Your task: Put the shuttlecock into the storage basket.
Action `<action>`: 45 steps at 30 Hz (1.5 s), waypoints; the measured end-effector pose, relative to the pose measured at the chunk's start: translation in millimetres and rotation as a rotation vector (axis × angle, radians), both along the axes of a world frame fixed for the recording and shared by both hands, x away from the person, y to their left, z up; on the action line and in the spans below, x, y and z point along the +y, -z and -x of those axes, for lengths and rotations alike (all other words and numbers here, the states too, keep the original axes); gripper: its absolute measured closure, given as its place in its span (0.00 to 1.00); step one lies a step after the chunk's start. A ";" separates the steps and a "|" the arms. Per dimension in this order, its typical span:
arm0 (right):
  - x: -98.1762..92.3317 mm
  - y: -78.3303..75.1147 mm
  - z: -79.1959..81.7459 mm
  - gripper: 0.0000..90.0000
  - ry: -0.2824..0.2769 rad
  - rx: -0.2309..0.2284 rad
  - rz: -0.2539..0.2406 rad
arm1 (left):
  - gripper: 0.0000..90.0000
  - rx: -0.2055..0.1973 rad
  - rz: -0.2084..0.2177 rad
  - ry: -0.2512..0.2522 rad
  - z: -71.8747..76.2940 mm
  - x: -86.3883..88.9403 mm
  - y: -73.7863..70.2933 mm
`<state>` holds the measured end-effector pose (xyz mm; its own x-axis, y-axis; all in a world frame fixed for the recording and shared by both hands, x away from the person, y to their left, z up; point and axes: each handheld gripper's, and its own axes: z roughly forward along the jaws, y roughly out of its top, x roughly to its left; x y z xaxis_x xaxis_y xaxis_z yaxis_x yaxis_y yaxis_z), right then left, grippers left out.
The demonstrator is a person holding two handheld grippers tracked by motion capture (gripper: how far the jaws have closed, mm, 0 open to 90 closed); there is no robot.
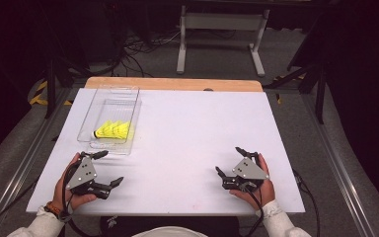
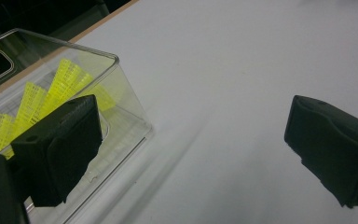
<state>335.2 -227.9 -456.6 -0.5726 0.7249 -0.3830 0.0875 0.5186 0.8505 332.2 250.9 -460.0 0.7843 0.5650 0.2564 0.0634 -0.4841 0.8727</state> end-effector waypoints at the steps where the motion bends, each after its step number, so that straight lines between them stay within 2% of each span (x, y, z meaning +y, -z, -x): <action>1: -1.8 0.7 0.8 0.12 0.002 0.005 -0.007 | 0.05 0.001 0.003 -0.003 -0.1 -0.1 0.1; 10: -14.6 5.0 7.4 0.11 0.013 0.020 -0.044 | 0.05 -0.001 0.020 -0.020 -2.1 -2.0 -0.8; 14: -16.0 4.0 6.6 0.11 0.007 0.018 -0.060 | 0.05 -0.004 0.009 -0.026 -3.0 -1.3 -0.2; 21: -11.7 3.0 9.8 0.11 -0.015 0.003 -0.047 | 0.05 -0.009 0.014 -0.028 -1.2 -0.7 -0.9; 24: -10.3 1.5 9.4 0.11 -0.018 -0.003 -0.056 | 0.05 -0.012 0.009 -0.022 -0.8 -0.1 -0.5; 29: -4.9 1.4 11.6 0.11 -0.027 -0.008 -0.032 | 0.05 -0.012 0.007 -0.016 -0.1 0.4 -0.8; 45: -5.4 0.8 10.2 0.11 -0.025 -0.009 -0.042 | 0.05 -0.007 0.007 -0.024 -1.9 -1.4 0.0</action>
